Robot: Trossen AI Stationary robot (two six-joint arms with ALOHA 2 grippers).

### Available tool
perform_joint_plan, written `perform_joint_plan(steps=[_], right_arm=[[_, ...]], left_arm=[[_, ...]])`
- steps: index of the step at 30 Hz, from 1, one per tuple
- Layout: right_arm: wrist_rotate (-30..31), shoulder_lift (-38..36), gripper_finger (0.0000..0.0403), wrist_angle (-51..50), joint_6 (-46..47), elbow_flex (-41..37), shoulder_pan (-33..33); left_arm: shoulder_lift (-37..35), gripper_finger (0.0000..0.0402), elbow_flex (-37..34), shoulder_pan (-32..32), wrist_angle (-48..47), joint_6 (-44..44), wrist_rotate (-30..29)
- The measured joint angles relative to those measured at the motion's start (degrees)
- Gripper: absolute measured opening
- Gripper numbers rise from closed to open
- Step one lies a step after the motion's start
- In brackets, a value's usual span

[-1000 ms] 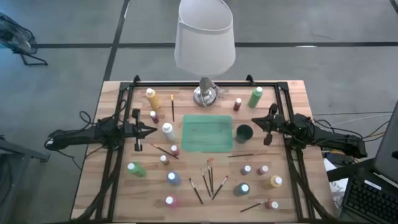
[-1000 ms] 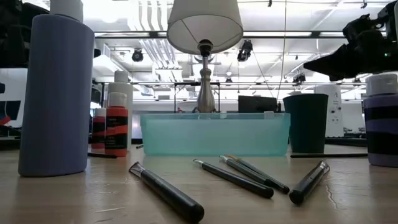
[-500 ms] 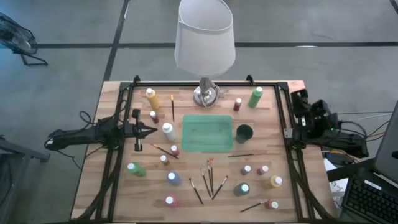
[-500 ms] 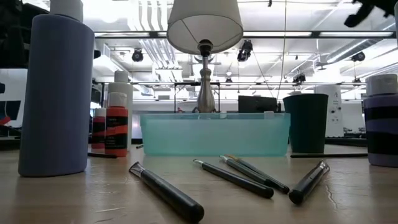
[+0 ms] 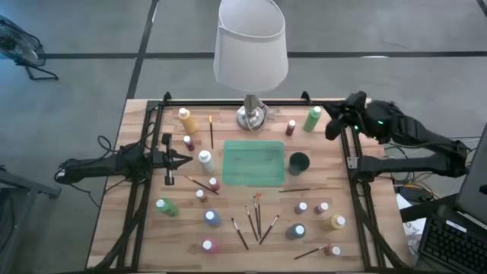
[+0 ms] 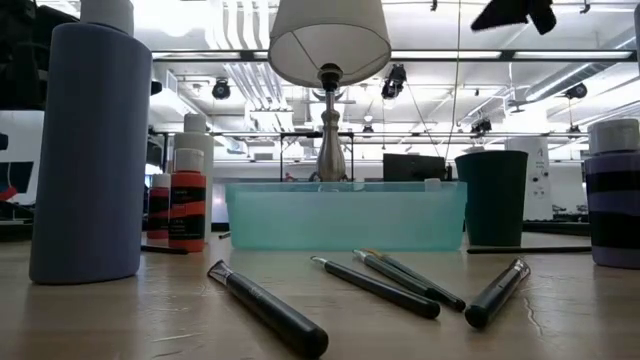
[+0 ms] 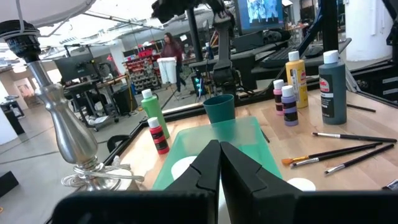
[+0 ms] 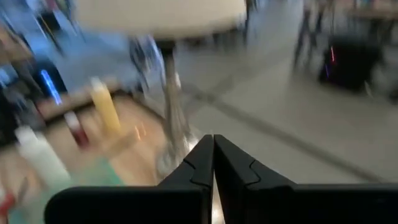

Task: Pick & Place Paint Supplies
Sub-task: Put the green paint bottle into the green bin

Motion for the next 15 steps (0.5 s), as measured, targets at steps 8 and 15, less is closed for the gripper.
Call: perform_joint_plan(steps=[8, 15], right_arm=[[1.63, 7.13, 0.0070, -23.34, 16.64, 6.63, -3.22], [-3.40, 3.02, 0.0180, -11.41, 21.61, -3.10, -5.72]], left_arm=[[0.00, 0.0016, 0.00, -0.02, -0.07, 0.00, 0.00], [0.00, 0.0016, 0.00, -0.01, -0.07, 0.00, 0.01]])
